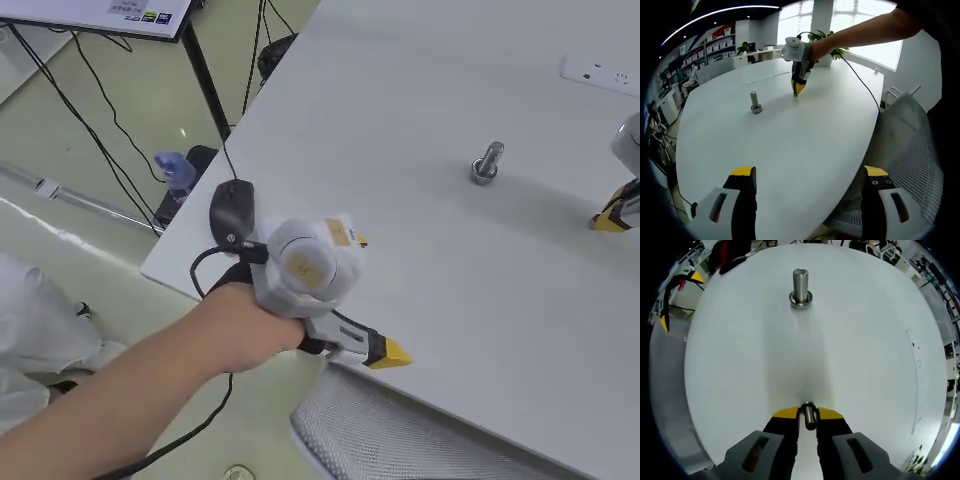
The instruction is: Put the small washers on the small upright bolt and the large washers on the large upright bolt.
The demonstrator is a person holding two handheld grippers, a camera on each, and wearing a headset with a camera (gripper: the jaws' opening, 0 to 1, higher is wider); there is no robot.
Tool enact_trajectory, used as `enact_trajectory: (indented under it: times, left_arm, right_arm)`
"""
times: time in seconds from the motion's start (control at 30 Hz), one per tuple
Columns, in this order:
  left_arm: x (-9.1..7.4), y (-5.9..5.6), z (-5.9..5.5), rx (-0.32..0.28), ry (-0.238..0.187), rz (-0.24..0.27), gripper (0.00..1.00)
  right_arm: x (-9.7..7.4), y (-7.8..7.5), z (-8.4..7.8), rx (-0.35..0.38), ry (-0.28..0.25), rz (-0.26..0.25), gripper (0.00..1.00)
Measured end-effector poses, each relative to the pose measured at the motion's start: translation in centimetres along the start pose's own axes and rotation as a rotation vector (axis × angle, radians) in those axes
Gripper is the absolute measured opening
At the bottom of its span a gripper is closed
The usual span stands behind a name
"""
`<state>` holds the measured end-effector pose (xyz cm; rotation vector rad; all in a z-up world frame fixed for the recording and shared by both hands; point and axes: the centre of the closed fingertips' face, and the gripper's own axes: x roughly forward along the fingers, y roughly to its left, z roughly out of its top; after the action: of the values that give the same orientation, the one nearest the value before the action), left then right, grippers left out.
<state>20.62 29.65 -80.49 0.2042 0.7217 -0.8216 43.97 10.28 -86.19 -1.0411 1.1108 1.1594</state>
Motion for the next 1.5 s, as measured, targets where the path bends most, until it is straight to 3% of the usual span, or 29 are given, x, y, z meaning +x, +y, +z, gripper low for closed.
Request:
enact_trajectory:
  times: [0.43, 0.67, 0.87, 0.97, 1.27, 1.5]
  left_arm:
    - [-0.3, -0.3, 0.1, -0.007, -0.002, 0.014, 0.85]
    - [-0.7, -0.7, 0.6, -0.022, -0.029, 0.021, 0.86]
    - [-0.9, -0.8, 0.8, -0.041, -0.046, 0.023, 0.87]
    - [-1.3, -0.5, 0.7, -0.043, -0.041, 0.036, 0.87]
    - [-2.1, -0.1, 0.7, -0.044, -0.045, 0.052, 0.87]
    - [-2.6, -0.5, 1.7, -0.032, -0.058, 0.041, 0.89]
  right_arm:
    - [-0.2, -0.6, 0.2, -0.008, -0.013, -0.014, 0.20]
    - [-1.4, -0.4, 0.1, -0.001, -0.041, -0.034, 0.25]
    - [-2.9, -0.4, 0.5, 0.028, -0.111, -0.067, 0.36]
    - [-3.6, -0.3, 0.2, 0.030, -0.122, -0.084, 0.37]
    - [-6.7, 0.2, 0.0, 0.065, -0.225, -0.144, 0.41]
    - [-9.8, 1.2, 0.7, 0.183, -0.401, -0.180, 0.46]
